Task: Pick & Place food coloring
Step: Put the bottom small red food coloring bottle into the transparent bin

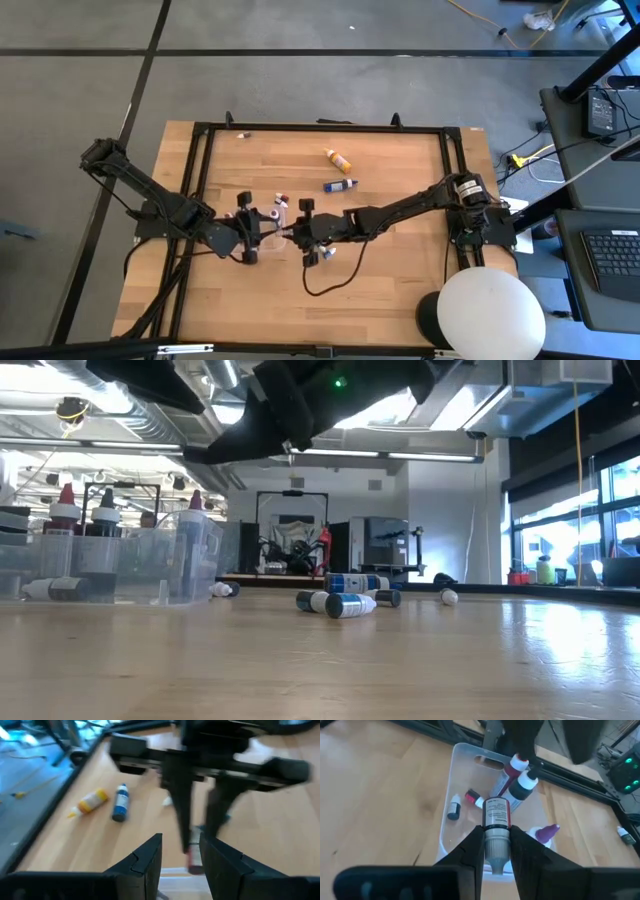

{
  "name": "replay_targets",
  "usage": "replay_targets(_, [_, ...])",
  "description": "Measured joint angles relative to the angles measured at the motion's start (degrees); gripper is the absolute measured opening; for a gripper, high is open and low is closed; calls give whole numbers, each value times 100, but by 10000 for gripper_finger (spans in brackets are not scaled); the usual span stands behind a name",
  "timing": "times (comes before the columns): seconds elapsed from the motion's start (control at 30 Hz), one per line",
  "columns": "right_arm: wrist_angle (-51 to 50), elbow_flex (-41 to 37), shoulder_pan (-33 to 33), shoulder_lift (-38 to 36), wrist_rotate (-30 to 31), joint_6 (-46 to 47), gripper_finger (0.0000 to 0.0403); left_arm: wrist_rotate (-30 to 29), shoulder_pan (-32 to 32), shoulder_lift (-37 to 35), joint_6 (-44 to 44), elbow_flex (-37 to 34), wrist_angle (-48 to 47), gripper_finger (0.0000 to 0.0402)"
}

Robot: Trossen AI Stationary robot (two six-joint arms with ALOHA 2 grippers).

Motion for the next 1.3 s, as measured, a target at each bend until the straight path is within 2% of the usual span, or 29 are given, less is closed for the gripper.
replay_targets(0.2, [-37, 0, -4, 0, 21, -77, 79, 1035, -1, 0, 387, 0, 1, 128])
replay_targets(0.3, [-22, 0, -2, 0, 127, -77, 79, 1281, -1, 0, 437, 0, 1, 128])
replay_targets(0.43, [66, 0, 16, 0, -8, -4, 80, 1181, -1, 0, 257, 0, 11, 128])
replay_targets(0.57, [71, 1, 22, 0, -238, 125, 80, 788, -1, 0, 233, 0, -9, 128])
replay_targets(0.77, [351, 2, 22, 0, -254, 229, 80, 509, 2, 2, 577, 0, -67, 128])
replay_targets(0.97, [376, 2, 22, 0, 172, 201, 80, 471, 2, 2, 635, 0, -47, 128])
replay_targets(1.13, [454, 2, 22, 0, 195, 201, 80, 463, 2, 2, 560, 0, -67, 131])
replay_targets(1.3, [581, 2, 22, 0, 195, 178, 80, 263, 2, 2, 551, 0, -117, 159])
